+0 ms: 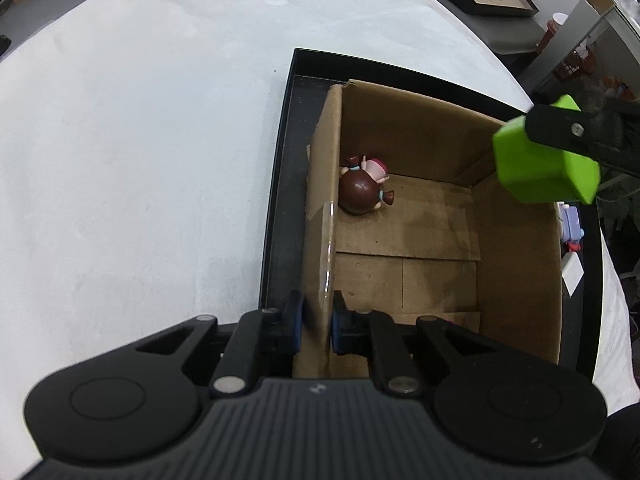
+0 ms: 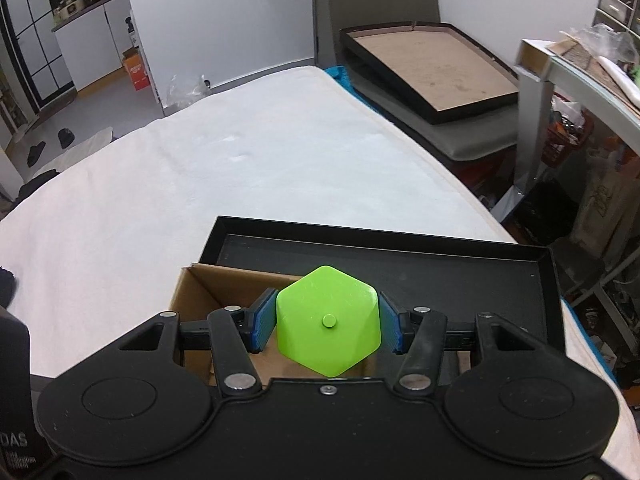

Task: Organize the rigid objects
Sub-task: 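Lower the green block into the box and open the right gripper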

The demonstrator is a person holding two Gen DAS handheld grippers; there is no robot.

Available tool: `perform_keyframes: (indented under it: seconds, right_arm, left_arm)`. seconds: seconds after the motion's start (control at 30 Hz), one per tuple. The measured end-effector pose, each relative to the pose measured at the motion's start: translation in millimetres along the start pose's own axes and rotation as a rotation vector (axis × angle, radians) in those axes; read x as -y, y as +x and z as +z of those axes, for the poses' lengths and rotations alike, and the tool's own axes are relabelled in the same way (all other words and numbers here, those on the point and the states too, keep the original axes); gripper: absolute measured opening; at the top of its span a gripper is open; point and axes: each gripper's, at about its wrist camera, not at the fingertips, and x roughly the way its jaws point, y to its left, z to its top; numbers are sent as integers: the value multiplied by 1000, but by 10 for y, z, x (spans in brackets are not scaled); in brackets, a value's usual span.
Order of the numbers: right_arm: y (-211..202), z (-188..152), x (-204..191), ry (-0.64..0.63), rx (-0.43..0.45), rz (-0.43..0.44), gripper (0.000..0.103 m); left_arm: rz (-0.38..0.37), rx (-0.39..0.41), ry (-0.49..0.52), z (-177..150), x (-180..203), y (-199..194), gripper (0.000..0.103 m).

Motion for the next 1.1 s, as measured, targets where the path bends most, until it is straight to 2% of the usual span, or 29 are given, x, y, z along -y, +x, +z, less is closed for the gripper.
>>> perform_keyframes:
  seconds: [0.23, 0.43, 0.67, 1.1]
  right_arm:
    - [59, 89, -172, -20, 19, 14, 53]
    - [72, 70, -151, -22, -9, -1, 55]
    - [14, -2, 8, 13, -18, 5, 54]
    - [-172, -204, 524, 109, -28, 18, 55]
  left_arm:
    - [3, -5, 15, 15, 11, -8, 13]
    - [1, -30, -10, 37, 25, -1, 15]
    - [23, -56, -23, 49, 49, 17, 15]
    - [90, -55, -23, 47, 144, -138, 17]
